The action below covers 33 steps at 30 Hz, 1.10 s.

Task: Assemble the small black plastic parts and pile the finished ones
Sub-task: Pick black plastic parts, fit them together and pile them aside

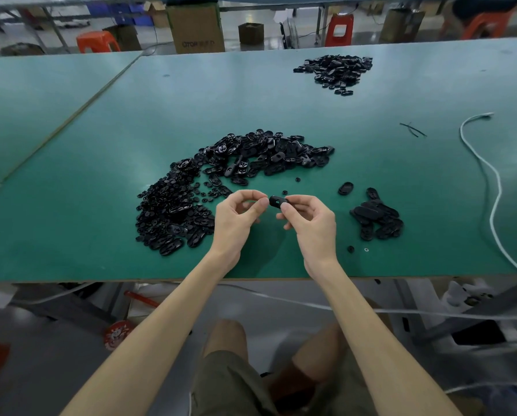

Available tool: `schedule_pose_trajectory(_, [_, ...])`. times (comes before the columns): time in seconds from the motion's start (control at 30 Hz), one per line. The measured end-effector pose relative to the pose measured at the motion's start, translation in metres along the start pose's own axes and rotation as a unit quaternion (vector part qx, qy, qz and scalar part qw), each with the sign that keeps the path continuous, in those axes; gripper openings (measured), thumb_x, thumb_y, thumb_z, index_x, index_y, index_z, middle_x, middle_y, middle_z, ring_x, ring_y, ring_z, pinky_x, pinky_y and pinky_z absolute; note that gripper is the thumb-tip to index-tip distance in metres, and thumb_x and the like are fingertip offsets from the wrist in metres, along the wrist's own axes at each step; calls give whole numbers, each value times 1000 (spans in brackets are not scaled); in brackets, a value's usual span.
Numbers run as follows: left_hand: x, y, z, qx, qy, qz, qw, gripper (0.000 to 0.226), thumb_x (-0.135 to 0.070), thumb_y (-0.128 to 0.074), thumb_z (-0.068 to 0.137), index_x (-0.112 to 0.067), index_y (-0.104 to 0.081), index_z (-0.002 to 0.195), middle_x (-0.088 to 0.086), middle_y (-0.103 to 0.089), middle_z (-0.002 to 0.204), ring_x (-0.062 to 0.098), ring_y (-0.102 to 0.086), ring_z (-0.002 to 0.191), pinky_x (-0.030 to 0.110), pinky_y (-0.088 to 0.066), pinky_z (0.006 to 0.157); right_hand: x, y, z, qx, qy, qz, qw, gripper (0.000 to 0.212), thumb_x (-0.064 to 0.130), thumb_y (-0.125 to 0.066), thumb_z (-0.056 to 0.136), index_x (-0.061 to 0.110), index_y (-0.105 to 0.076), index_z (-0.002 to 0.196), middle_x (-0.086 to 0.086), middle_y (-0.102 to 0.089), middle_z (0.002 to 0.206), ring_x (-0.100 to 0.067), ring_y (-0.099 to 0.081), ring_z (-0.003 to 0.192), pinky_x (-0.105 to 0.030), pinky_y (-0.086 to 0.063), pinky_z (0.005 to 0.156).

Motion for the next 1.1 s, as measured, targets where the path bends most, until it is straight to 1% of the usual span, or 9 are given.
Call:
schedule_pose_trajectory(0.07, [0, 0, 0, 2, -3, -3, 1000, 5, -13, -78, 90, -16, -74, 92, -4, -69, 77, 8, -58, 65, 18, -51, 66, 1, 1, 0, 1, 1, 0, 1000, 10, 3, -75, 93, 5, -71, 102, 0, -77, 85, -18, -77, 77, -21, -55, 61])
schedule_pose_trajectory(0.2, [-3, -3, -2, 20, -9, 9, 1000, 6, -14, -77, 91, -17, -73, 93, -4, -73, 80, 11, -65, 67, 21, -53, 66, 2, 0, 0, 5, 3, -2, 1000, 10, 4, -75, 92, 7, -72, 101, -2, -77, 88, -19, -77, 78, -22, -55, 62])
schedule_pose_trajectory(0.53, [-2, -9, -3, 26, -2, 77, 997, 3, -13, -76, 93, -12, -73, 93, 0, -75, 78, 12, -68, 63, 23, -53, 59, 2, -1, -1, 17, 2, -7, 1000, 11, 3, -75, 92, 11, -72, 100, 0, -79, 89, -20, -77, 79, -23, -56, 63])
schedule_pose_trajectory(0.73, [-3, -8, -3, 11, -5, 90, 996, 4, -12, -76, 92, -14, -72, 91, -2, -74, 79, 11, -68, 67, 21, -52, 62, 3, -2, -2, 34, -4, -6, 999, 12, 2, -77, 90, 11, -74, 98, -1, -79, 90, -17, -77, 79, -21, -56, 64])
schedule_pose_trajectory(0.87, [-3, -6, -2, 5, -8, 108, 994, 6, -15, -78, 91, -17, -72, 88, 1, -72, 81, 13, -62, 69, 26, -52, 64, 3, -2, -2, 38, -5, -4, 999, 11, 2, -77, 90, 10, -75, 97, -3, -79, 90, -19, -77, 79, -21, -55, 63])
schedule_pose_trajectory(0.93, [-3, -5, -1, 5, -18, 126, 992, 8, -16, -78, 90, -21, -72, 87, 3, -71, 88, 15, -61, 72, 27, -52, 66, 3, -2, -2, 39, -5, -3, 999, 11, 2, -76, 90, 10, -75, 97, -3, -79, 90, -19, -77, 79, -21, -55, 63])
schedule_pose_trajectory(1.0, [-3, -6, 0, 6, -29, 153, 988, 11, -15, -77, 91, -24, -72, 86, 4, -68, 96, 18, -61, 77, 33, -54, 69, 3, -3, -2, 39, -3, -4, 999, 11, 1, -75, 91, 10, -75, 97, -3, -79, 89, -19, -77, 79, -21, -55, 63])
schedule_pose_trajectory(1.07, [-4, -7, 0, 5, -34, 177, 984, 13, -14, -76, 92, -25, -70, 86, 3, -66, 98, 21, -62, 81, 39, -56, 75, 3, -3, -2, 38, -2, -8, 999, 11, 2, -75, 91, 10, -75, 97, -3, -79, 89, -20, -77, 80, -21, -55, 63])
schedule_pose_trajectory(1.1, [-5, -8, 0, 5, -36, 187, 982, 12, -14, -76, 92, -24, -70, 87, 3, -65, 98, 20, -62, 81, 39, -56, 76, 2, -3, -2, 38, -1, -8, 999, 10, 1, -75, 92, 10, -75, 97, -3, -79, 89, -20, -77, 80, -21, -55, 64])
Point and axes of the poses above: each hand's wrist, its own z-axis towards the middle knuckle, its own y-axis out of the back of the hand, x = y × z, the point moved 5 cm from there along z, towards the middle knuckle
